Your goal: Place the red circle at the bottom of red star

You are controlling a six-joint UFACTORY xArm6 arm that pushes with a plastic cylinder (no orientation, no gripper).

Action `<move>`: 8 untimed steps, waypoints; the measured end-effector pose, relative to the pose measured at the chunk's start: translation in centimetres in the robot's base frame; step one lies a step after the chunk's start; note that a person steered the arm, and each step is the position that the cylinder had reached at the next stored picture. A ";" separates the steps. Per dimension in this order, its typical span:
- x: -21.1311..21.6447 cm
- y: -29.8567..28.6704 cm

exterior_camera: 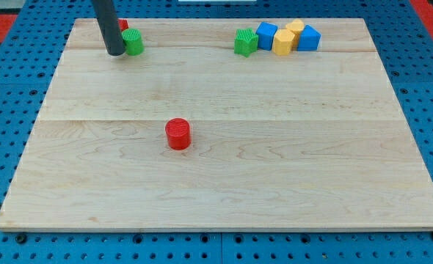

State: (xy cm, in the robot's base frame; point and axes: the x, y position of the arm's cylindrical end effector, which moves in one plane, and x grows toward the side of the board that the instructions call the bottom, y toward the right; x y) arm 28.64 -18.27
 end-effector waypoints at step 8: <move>25.6 12.7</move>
State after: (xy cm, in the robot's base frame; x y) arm 54.25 -5.60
